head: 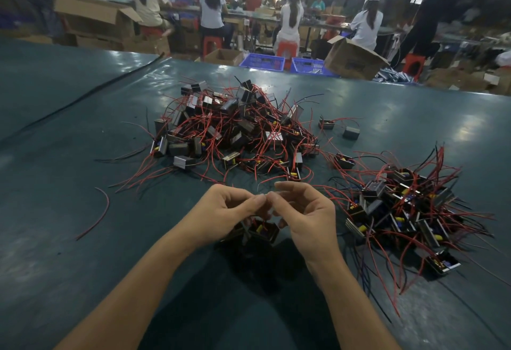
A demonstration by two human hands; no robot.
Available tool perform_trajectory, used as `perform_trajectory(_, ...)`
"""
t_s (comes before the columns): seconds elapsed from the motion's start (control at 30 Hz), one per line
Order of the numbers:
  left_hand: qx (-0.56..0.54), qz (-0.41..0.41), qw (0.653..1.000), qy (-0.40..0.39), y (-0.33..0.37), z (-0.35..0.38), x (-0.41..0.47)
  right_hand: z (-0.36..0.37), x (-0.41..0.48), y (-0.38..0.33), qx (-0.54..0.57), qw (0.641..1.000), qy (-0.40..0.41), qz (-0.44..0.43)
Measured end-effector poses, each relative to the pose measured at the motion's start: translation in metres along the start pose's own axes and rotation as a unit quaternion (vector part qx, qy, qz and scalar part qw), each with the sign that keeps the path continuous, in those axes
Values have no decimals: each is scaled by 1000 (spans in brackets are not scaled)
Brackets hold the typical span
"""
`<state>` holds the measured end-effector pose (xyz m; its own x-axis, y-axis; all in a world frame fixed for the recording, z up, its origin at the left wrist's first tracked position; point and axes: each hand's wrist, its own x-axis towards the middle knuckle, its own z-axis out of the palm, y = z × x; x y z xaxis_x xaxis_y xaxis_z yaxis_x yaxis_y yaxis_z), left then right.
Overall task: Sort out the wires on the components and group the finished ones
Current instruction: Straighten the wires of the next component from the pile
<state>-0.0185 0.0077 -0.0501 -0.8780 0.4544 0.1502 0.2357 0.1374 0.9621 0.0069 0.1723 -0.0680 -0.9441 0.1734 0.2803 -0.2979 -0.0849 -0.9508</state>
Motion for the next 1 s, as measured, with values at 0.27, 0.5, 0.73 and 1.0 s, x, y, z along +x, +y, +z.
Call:
perform_trajectory(0.27, -22, 4, 999, 31, -6, 4, 1, 1, -1, 0, -48, 999, 0, -25)
perform_trajectory(0.5, 38, 0, 998, 50, -6, 5, 0, 1, -1, 2, -90, 996, -9, -4)
perform_trajectory(0.73, -28, -38, 998, 48, -1, 3, 1, -1, -2, -1, -143, 988, -45, -26)
perform_trajectory(1.0, 48, -16, 996, 70, -2, 3, -1, -4, -3, 5, -240, 966, -87, -44)
